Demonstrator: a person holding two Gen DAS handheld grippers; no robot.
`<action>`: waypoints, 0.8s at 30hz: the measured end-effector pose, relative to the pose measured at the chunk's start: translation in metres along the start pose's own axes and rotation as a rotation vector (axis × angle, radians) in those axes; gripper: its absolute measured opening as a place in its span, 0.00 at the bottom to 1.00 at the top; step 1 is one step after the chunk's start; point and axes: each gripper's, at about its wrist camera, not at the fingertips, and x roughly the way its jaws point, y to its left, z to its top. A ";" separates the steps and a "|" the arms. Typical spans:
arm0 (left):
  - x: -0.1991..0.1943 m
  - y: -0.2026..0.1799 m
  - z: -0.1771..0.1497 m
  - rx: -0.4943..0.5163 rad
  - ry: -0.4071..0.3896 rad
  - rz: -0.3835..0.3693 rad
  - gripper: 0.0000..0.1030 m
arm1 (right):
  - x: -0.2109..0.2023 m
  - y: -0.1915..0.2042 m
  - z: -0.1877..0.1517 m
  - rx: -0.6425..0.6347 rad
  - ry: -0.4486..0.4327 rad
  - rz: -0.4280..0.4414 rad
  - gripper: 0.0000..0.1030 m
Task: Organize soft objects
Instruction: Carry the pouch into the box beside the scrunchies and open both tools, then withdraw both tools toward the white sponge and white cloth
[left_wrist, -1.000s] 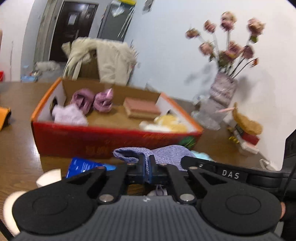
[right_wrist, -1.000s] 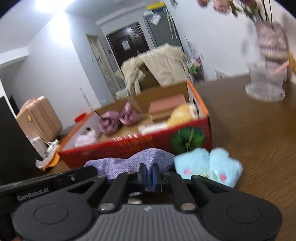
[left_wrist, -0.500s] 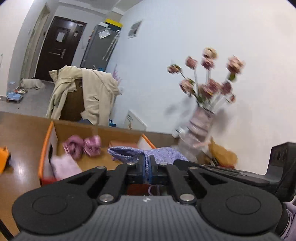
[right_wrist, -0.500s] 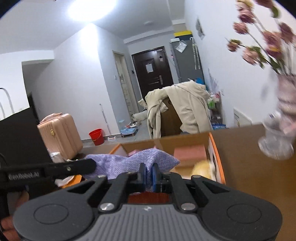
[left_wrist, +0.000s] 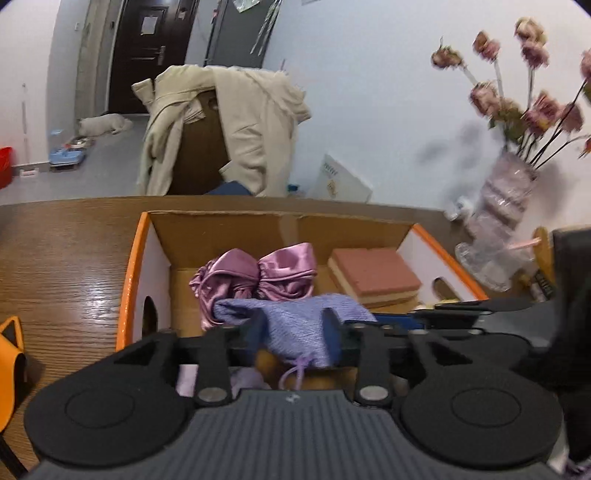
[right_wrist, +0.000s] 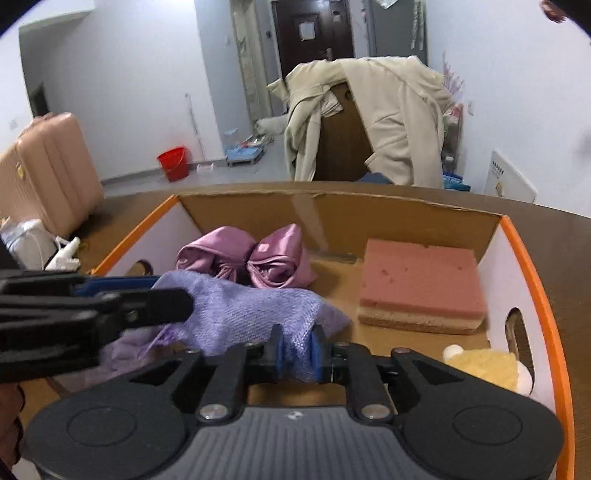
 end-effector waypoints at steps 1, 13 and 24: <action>-0.003 0.001 0.000 0.001 -0.008 0.009 0.37 | -0.002 -0.002 0.001 0.008 0.003 0.001 0.28; -0.118 -0.019 0.022 0.067 -0.179 0.080 0.49 | -0.142 -0.009 0.020 -0.066 -0.190 -0.070 0.47; -0.215 -0.057 -0.018 0.114 -0.321 0.145 0.68 | -0.252 0.014 -0.024 -0.084 -0.357 -0.111 0.64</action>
